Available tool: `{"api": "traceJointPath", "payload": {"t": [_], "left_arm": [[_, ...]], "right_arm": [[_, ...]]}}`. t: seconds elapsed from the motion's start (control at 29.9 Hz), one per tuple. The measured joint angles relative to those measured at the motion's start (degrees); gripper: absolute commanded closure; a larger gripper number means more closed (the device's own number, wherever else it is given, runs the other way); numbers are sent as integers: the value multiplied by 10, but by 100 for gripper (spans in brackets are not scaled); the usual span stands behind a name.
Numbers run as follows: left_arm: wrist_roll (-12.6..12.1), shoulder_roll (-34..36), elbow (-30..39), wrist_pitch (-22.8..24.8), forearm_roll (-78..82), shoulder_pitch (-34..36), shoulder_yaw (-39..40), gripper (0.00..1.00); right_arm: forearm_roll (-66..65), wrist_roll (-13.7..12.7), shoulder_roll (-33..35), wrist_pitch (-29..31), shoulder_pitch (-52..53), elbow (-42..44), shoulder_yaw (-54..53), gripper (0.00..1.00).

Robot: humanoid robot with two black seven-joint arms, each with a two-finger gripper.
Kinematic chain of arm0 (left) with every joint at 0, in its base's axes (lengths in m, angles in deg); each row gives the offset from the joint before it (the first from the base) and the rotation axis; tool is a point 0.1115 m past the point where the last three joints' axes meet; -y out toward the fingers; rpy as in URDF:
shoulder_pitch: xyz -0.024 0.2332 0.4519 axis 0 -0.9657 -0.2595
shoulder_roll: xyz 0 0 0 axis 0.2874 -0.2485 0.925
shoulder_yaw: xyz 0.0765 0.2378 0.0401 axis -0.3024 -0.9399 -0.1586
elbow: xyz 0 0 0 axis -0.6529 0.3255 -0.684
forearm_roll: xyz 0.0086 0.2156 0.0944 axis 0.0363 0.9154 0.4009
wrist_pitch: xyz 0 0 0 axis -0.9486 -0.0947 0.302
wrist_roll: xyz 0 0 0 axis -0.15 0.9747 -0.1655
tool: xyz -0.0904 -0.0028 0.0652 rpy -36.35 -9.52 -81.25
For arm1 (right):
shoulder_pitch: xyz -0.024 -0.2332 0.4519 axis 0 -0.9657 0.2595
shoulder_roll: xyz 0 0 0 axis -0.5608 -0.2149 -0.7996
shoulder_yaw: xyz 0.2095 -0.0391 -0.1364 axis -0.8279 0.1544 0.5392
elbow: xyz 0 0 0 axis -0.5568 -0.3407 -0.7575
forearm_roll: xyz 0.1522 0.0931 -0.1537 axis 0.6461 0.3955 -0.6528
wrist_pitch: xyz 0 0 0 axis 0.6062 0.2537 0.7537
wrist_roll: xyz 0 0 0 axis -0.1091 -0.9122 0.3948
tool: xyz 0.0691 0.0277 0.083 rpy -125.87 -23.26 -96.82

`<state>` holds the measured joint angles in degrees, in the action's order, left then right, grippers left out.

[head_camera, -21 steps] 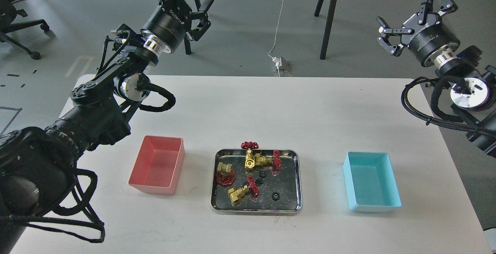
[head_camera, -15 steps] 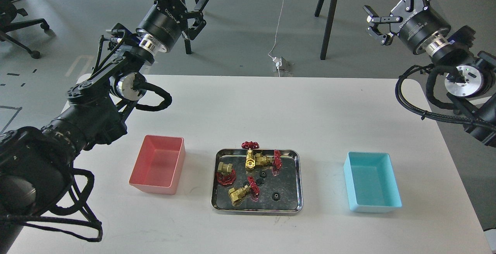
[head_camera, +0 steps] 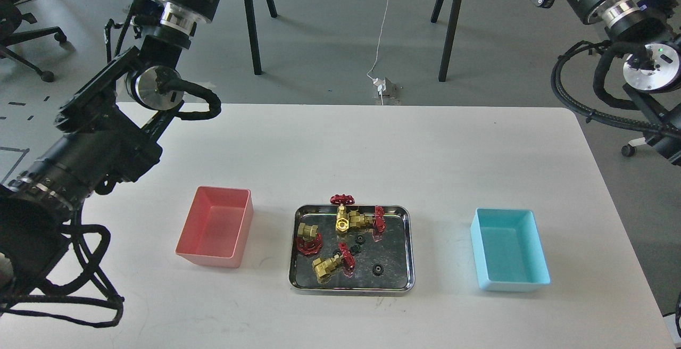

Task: Place valve in pink box and gear in blue box
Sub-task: 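Raise the left arm and swing the left gripper over the table, then lower the left gripper onto a brass valve in the tray and grasp it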

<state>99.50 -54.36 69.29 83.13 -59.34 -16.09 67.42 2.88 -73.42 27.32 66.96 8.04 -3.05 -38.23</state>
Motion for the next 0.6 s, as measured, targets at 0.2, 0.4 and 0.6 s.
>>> {"api": "traceJointPath", "payload": {"t": [0.2,0.4,0.6], "left_arm": [[0,168,176,0,86,129,-235,1],[0,250,326,-14,315,353,-551,3],[0,151,379,-191,514,528,-852,4]], "right_arm": [[0,-1,7,-34,-2,1,0,1],[0,-10,1,-34,-4,-2,2,1],[3,-104,-26,-40,40,-1,-15,1]]}}
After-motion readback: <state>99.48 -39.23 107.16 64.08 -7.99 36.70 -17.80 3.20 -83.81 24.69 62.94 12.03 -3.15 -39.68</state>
